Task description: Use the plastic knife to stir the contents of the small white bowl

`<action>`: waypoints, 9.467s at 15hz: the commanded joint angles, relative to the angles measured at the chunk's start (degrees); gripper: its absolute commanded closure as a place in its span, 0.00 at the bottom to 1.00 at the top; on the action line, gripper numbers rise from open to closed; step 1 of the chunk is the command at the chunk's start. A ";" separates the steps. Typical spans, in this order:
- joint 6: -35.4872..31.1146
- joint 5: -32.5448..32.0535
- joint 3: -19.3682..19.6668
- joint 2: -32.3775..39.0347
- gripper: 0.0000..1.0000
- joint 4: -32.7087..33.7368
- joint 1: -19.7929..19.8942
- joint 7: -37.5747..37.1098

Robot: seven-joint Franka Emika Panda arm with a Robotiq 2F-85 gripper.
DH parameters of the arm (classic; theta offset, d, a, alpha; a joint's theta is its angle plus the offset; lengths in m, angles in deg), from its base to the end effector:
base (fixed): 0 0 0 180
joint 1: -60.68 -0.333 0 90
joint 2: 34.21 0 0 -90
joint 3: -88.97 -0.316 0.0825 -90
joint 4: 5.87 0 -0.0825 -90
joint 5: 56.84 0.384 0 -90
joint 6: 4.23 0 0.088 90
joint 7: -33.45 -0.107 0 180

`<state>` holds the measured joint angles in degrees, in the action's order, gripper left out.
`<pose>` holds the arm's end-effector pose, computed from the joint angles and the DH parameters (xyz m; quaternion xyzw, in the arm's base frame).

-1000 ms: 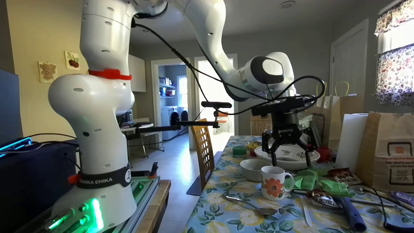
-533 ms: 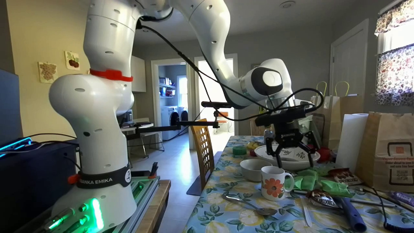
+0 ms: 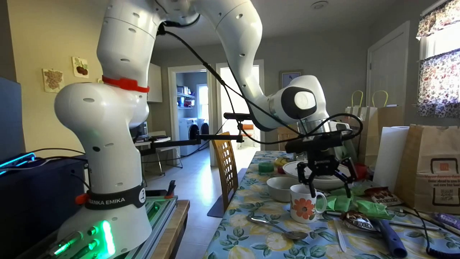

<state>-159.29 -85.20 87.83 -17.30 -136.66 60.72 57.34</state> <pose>0.5428 0.0270 0.2339 0.8986 0.4188 0.0390 0.1247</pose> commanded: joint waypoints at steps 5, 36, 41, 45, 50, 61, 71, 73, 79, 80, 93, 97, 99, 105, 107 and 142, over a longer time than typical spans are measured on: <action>-6.55 -0.88 0.82 6.92 0.00 0.81 -0.07 1.43; -6.77 0.06 -1.19 18.60 0.00 13.13 1.67 10.78; -5.07 0.18 -1.22 19.58 0.09 14.35 1.77 11.15; -4.18 0.32 -1.46 20.09 0.41 15.04 1.81 11.44; -2.96 0.51 -1.95 20.45 0.44 15.86 1.88 11.60; -1.56 1.24 -2.71 20.83 0.74 16.35 2.31 12.50; 0.52 1.93 -3.07 21.09 0.98 17.08 2.69 13.45; 0.78 2.19 -3.15 21.02 0.97 17.08 2.73 13.55; 1.14 3.45 -3.16 18.74 0.97 15.92 3.52 12.83; 0.90 3.40 -2.86 17.32 0.97 15.13 3.67 12.59; 6.86 13.57 -3.36 -0.49 0.97 8.34 6.23 12.38; 1.77 33.07 -10.62 -3.08 0.97 4.49 9.85 23.39; 0.79 39.15 -12.49 -5.34 0.97 3.02 9.91 27.20; -0.35 65.98 -22.90 -12.98 0.97 0.98 11.84 45.48; 1.30 75.23 -20.31 -15.08 0.97 0.96 6.46 51.76; 2.96 134.15 -26.68 -10.49 0.97 0.14 1.31 103.27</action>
<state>-155.37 38.66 61.46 -31.07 -138.59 62.29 149.28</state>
